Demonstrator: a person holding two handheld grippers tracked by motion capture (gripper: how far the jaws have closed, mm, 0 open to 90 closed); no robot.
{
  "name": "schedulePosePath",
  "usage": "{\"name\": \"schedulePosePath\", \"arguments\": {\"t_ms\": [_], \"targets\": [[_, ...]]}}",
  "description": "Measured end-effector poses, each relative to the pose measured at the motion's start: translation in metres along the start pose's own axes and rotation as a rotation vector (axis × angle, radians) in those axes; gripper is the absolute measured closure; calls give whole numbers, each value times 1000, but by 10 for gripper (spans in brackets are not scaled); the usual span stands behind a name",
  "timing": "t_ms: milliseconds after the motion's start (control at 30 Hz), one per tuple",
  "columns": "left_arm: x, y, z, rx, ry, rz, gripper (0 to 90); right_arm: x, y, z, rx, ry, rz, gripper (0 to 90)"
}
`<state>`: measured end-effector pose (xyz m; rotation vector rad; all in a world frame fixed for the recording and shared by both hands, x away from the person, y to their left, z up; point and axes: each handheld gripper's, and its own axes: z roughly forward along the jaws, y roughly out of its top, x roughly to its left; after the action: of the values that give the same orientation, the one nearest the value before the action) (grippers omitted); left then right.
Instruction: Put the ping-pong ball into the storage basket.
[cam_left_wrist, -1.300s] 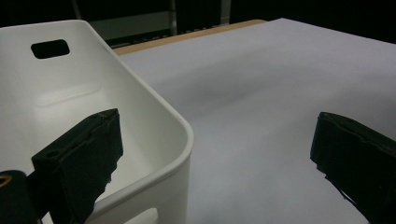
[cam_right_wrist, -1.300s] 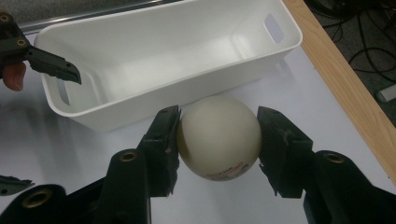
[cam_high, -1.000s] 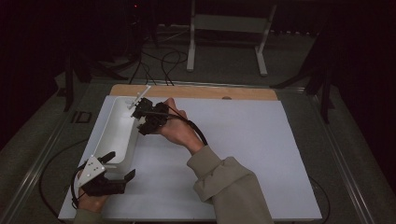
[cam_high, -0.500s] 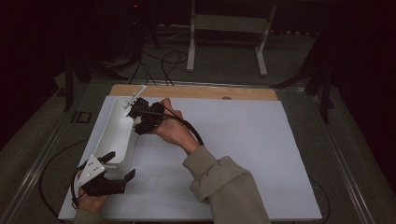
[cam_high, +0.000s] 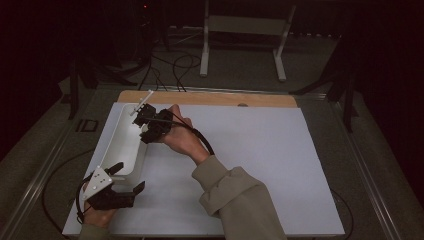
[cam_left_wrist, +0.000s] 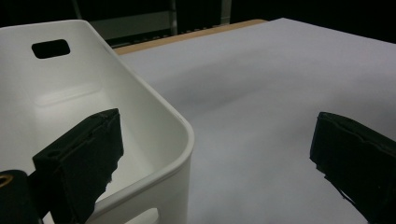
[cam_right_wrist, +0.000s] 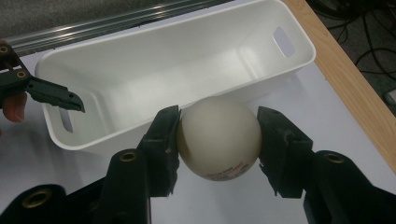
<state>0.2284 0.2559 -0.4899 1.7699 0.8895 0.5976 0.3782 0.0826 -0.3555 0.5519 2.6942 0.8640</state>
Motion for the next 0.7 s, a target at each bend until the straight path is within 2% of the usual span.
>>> {"name": "schedulePosePath", "arguments": {"t_ms": [700], "targets": [[0,0,1,2,5,1,33,3,11,14,-1,13,14,504]]}}
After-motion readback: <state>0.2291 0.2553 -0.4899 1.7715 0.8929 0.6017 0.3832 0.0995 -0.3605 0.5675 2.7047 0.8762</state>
